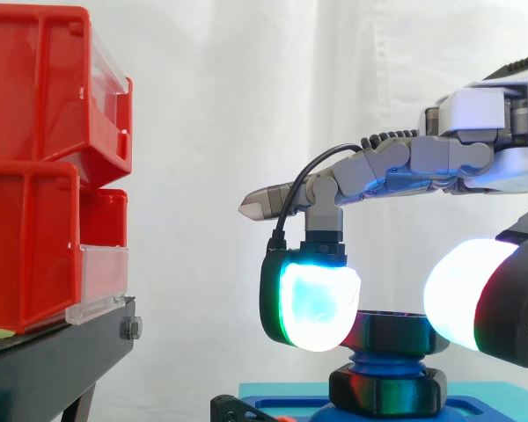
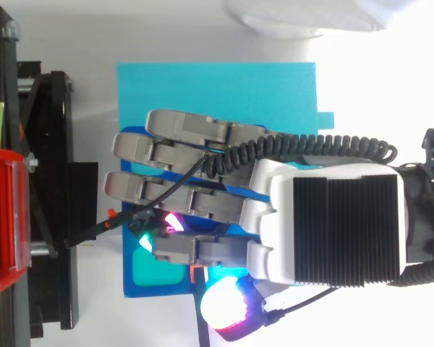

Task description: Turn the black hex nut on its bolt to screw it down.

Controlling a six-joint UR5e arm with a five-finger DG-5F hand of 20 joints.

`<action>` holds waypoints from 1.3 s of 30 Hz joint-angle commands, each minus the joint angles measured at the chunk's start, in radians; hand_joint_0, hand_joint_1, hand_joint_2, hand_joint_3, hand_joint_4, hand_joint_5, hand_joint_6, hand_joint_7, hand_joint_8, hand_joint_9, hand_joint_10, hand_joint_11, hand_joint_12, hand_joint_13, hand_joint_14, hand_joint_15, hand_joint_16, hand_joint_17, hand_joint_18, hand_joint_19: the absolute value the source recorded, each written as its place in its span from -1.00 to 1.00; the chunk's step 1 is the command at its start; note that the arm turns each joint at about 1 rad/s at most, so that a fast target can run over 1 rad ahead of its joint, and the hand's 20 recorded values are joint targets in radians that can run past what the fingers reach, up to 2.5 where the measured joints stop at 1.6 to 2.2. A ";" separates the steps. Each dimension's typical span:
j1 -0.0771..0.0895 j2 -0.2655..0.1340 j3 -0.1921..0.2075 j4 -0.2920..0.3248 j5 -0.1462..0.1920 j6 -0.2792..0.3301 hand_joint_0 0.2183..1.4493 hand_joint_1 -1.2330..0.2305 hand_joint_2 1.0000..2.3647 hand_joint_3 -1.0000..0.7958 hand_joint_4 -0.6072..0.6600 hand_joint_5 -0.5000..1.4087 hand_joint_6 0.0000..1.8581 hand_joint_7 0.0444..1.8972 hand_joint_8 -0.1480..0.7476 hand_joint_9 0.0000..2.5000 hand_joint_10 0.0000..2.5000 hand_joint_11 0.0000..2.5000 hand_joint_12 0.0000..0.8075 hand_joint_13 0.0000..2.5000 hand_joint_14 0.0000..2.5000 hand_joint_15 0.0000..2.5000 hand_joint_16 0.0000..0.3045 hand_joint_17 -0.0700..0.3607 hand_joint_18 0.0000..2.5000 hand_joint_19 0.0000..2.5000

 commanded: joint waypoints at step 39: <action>-0.088 -0.001 -0.001 -0.004 -0.109 -0.005 -0.72 0.56 -1.00 -0.44 0.34 -0.63 -0.46 0.35 -0.11 -0.81 -1.00 -1.00 -0.14 -0.88 -1.00 -1.00 -0.60 -0.03 -1.00 -1.00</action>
